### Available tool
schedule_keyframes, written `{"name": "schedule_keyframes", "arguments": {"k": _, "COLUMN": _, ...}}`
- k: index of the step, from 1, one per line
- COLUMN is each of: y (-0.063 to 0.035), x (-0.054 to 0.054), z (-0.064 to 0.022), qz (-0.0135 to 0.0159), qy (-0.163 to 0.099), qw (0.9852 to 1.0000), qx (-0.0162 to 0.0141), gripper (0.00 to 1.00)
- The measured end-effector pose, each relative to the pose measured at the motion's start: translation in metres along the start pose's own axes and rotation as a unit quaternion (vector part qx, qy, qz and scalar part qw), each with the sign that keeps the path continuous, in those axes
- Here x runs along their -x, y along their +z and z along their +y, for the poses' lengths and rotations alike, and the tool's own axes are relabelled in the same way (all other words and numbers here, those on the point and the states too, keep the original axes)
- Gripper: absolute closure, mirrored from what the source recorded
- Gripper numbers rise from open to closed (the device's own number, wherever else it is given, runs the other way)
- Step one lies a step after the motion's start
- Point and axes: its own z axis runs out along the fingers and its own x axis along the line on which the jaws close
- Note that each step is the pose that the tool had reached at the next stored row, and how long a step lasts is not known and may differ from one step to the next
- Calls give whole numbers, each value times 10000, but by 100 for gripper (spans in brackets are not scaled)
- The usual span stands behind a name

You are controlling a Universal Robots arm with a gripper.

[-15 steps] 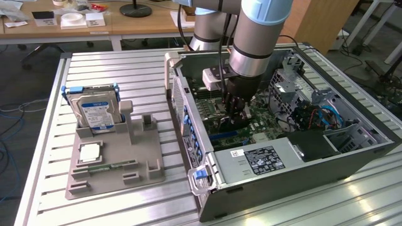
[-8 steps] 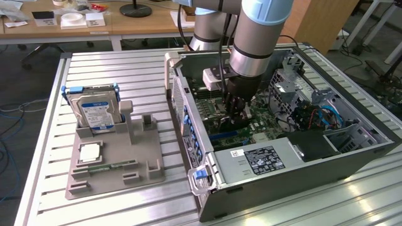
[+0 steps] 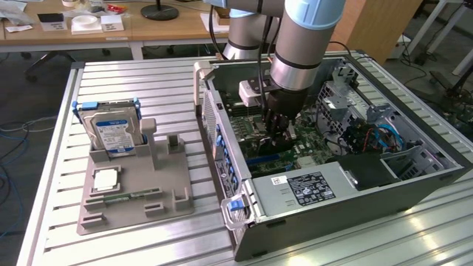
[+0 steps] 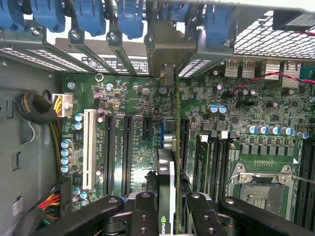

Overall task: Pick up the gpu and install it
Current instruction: 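Insert the gpu into the slot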

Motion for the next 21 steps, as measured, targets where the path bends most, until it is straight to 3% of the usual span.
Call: {"name": "schedule_keyframes", "arguments": {"k": 21, "y": 20, "x": -1, "z": 6, "qz": 4, "qy": 92, "qw": 10000, "qx": -1, "gripper": 73}}
